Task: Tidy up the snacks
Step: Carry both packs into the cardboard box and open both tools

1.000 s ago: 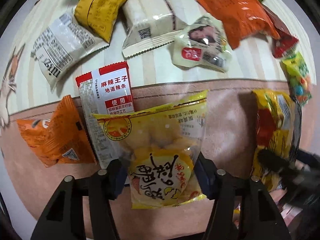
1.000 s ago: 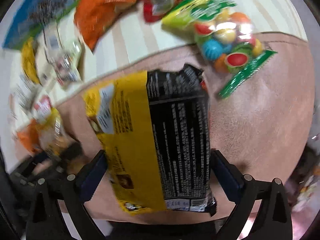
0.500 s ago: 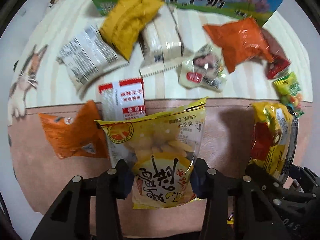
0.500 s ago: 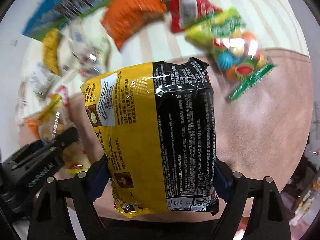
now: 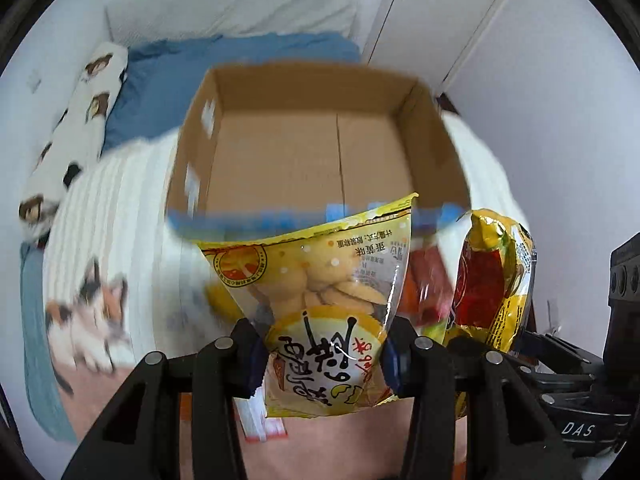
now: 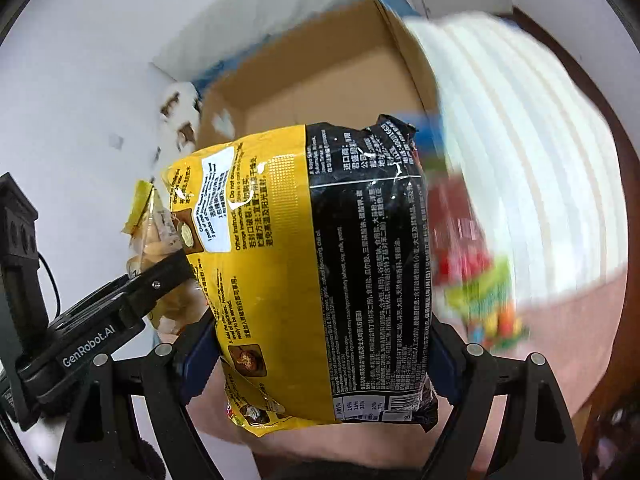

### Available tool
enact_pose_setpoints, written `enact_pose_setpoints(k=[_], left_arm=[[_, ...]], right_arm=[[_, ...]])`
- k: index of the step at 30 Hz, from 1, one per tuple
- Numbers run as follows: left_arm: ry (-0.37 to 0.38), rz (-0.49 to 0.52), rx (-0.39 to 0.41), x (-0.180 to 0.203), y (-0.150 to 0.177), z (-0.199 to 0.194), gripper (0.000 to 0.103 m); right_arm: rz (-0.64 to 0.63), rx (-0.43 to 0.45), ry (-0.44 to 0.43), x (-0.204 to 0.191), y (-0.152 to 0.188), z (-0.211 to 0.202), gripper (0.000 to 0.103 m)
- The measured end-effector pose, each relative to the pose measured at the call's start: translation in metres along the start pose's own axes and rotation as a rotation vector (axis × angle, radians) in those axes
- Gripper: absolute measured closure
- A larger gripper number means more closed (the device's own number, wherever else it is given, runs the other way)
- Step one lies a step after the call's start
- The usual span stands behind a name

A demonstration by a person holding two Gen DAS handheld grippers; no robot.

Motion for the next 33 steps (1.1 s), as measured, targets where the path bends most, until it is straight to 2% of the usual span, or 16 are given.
enact_pose_setpoints(k=[2, 6, 10, 12, 14, 18, 22, 28, 33], left_arm=[[-0.005, 0.005, 0.006, -0.006, -0.031, 0.003, 0.060], [-0.013, -0.007, -0.024, -0.023, -0.079, 0.038, 0.060], [-0.029, -0.030, -0.089, -0.041, -0.119, 0.087, 0.060], [-0.032, -0.038, -0.126, -0.043, -0.134, 0.117, 0.060], [-0.032, -0.038, -0.172, -0.040, -0.149, 0.159, 0.060], [-0.026, -0.058, -0.260, -0.051, -0.157, 0.212, 0.060], [-0.007, -0.066, -0.305, -0.053, -0.158, 0.245, 0.060], [-0.024, -0.052, -0.347, -0.050, -0.151, 0.267, 0.060], [-0.022, -0.063, -0.358, -0.051, -0.149, 0.273, 0.060]], right_arm=[[-0.027, 0.027, 0.006, -0.008, -0.028, -0.003, 0.014], [-0.059, 0.048, 0.032, -0.020, -0.077, 0.000, 0.014], [-0.059, 0.025, 0.060, -0.020, -0.097, 0.014, 0.014], [-0.064, 0.005, 0.087, -0.018, -0.141, 0.032, 0.014], [-0.058, -0.019, 0.105, -0.018, -0.144, 0.041, 0.014], [-0.072, -0.060, 0.164, -0.002, -0.158, 0.071, 0.014], [-0.078, -0.098, 0.216, 0.020, -0.171, 0.099, 0.014], [-0.069, -0.125, 0.259, 0.041, -0.179, 0.126, 0.014], [-0.058, -0.137, 0.272, 0.058, -0.179, 0.129, 0.014]])
Point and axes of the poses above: each gripper's, at about its wrist camera, not at the fingertips, and z roughly the way its jaws point, x to its right, y to its underside, the point moved 10 cm from there along z, roughly the way its jaws point, and after that the axes turned 3 degrees about z, right-handed, at the moved point
